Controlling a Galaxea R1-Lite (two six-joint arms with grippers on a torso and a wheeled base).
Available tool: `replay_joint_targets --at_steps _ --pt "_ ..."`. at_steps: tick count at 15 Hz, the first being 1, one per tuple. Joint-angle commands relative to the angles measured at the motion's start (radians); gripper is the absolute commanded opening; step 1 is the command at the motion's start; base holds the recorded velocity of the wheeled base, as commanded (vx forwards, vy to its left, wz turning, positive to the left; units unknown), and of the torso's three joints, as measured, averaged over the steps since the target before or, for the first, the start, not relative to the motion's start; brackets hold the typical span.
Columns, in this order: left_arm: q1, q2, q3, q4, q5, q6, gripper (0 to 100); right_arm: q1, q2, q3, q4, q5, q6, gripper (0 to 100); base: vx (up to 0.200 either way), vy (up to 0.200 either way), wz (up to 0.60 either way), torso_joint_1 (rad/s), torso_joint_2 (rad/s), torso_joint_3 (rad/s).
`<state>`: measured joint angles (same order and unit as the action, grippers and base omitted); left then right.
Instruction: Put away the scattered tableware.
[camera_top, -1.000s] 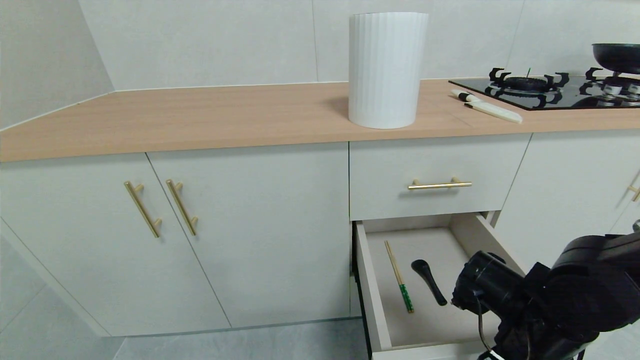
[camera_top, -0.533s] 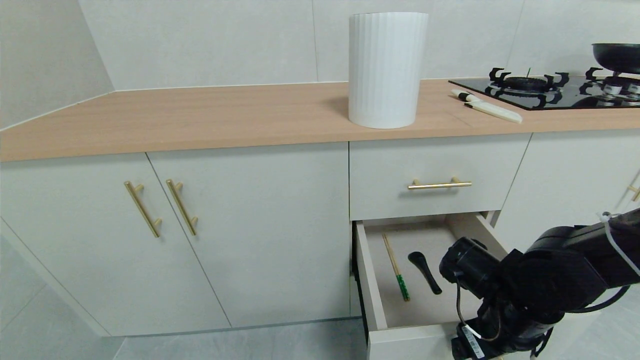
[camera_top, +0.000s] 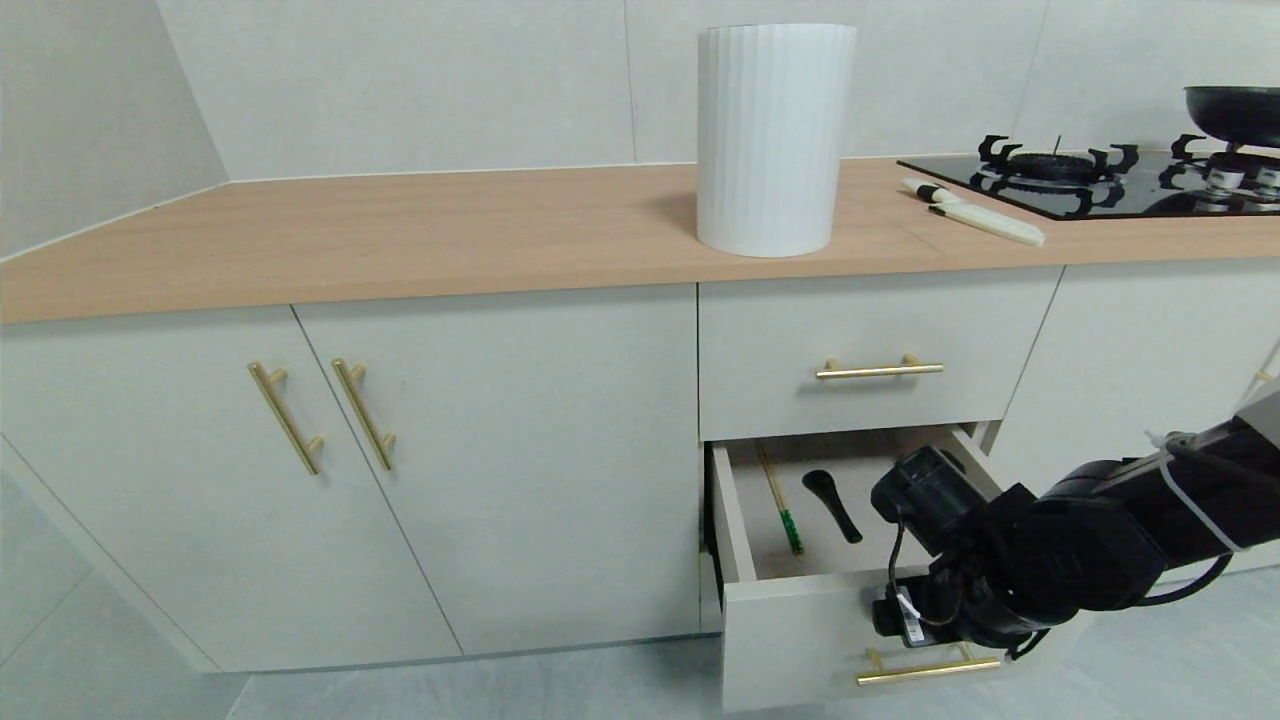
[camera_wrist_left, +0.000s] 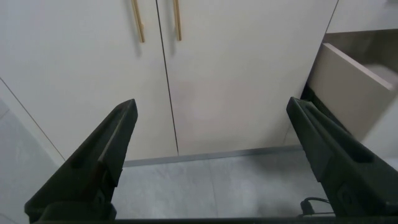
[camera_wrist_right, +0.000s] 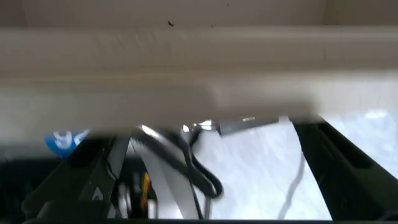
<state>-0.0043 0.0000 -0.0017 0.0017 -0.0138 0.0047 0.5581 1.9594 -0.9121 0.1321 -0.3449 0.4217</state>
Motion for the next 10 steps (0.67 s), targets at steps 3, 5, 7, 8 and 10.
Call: replay_joint_targets --at_steps 3,5,7,8,10 --pt "0.0 0.0 0.0 0.0 0.0 0.0 100 -0.02 0.035 0.059 -0.166 -0.022 -0.004 100 0.0 0.0 0.0 0.0 0.0 0.0" --pt "0.0 0.0 0.0 0.0 0.0 0.0 100 -0.029 0.059 0.081 -0.261 -0.031 -0.009 100 0.0 0.0 0.0 0.0 0.0 0.0" --pt "0.0 0.0 0.0 0.0 0.0 0.0 100 -0.037 0.072 0.096 -0.339 -0.031 -0.009 100 0.0 0.0 0.0 0.0 0.0 0.0" --pt "0.0 0.0 0.0 0.0 0.0 0.0 100 -0.038 0.075 0.101 -0.367 -0.031 -0.009 100 0.0 0.0 0.0 0.0 0.0 0.0" --pt "0.0 0.0 0.0 0.0 0.0 0.0 100 -0.063 0.098 0.124 -0.493 -0.031 -0.011 100 0.0 0.0 0.0 0.0 0.0 0.0"
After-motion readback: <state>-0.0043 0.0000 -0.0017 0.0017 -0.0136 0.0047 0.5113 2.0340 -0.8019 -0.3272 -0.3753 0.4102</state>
